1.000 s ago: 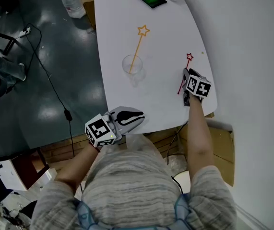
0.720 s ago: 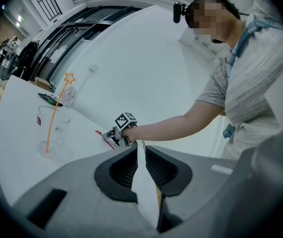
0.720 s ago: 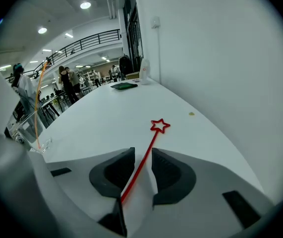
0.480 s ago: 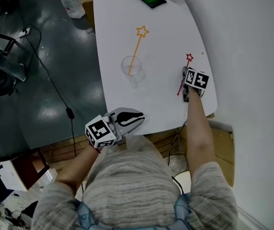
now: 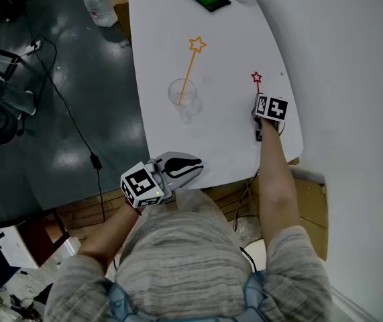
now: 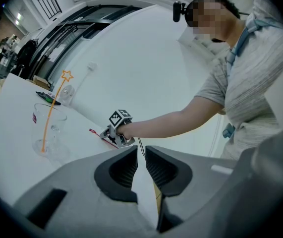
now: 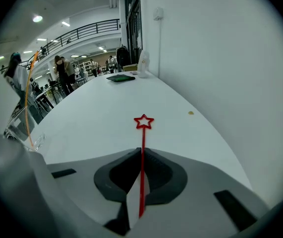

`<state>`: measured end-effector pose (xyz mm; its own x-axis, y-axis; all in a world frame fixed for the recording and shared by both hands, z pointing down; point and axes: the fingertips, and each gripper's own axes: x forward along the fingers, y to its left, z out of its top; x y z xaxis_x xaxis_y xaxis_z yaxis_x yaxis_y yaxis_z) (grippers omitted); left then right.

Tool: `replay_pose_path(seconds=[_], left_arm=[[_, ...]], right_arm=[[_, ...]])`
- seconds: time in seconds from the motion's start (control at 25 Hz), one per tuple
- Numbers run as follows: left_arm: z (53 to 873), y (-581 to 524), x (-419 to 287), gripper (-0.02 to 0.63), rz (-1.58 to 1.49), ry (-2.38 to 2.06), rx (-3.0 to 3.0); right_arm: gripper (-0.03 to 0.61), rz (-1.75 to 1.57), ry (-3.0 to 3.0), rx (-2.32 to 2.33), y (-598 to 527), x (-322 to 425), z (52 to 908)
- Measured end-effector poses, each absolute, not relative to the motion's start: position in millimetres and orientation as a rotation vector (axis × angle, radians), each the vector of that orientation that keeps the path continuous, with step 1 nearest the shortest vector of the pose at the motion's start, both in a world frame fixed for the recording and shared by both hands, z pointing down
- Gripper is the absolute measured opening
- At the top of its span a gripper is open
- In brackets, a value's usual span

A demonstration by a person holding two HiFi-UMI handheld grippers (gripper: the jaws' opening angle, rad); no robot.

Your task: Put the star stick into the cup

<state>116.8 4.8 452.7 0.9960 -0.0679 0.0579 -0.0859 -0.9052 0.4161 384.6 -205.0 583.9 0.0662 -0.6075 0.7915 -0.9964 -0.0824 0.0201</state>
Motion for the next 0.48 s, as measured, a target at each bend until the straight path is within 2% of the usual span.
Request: replay_pose_path(seconds=[0.48], left_arm=[[454.9,6.9,116.6,0.058,0.065,-0.110,2.707]], right_arm=[[0.020,0.799,-1.605,1.716,-205.9,383.7,583.7]])
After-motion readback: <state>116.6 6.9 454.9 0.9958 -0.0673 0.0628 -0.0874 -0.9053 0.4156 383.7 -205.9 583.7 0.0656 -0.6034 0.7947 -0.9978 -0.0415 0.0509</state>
